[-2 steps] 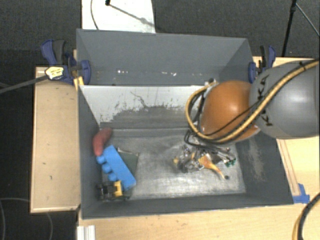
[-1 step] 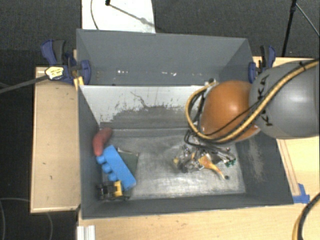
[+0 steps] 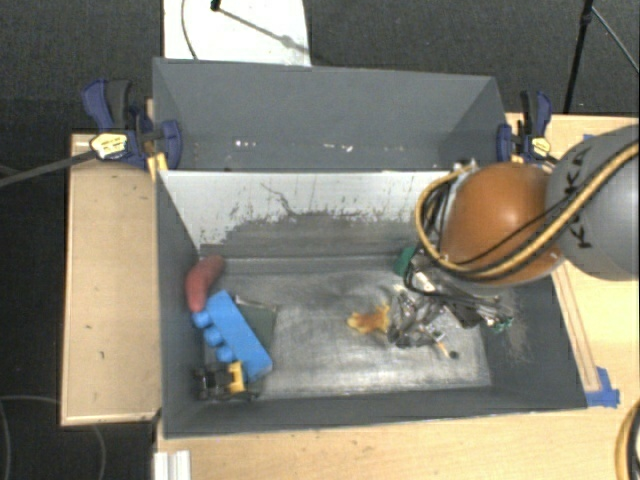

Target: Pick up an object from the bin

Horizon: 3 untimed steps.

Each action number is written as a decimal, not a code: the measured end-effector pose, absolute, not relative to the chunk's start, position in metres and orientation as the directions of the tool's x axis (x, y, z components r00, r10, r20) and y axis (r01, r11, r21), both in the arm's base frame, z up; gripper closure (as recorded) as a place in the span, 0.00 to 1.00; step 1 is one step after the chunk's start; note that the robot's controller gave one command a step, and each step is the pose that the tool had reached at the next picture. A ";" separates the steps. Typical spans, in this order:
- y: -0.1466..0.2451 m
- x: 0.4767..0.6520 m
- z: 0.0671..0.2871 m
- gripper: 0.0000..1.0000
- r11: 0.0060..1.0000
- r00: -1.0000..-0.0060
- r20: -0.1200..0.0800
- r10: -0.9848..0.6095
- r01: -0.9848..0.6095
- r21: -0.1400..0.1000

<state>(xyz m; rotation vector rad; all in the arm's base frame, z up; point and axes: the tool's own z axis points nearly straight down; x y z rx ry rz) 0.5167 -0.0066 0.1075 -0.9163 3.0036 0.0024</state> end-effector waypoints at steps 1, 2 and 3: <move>-0.018 0.506 0.121 0.00 0.939 -0.939 0.001 -0.345 -0.345 0.001; -0.019 0.506 0.120 0.00 0.939 -0.939 0.001 -0.344 -0.344 0.001; -0.021 0.547 0.080 1.00 0.853 -0.853 -0.022 -0.521 -0.521 -0.003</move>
Offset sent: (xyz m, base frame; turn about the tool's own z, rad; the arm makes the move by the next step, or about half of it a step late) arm 0.0000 0.0000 0.0000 0.0000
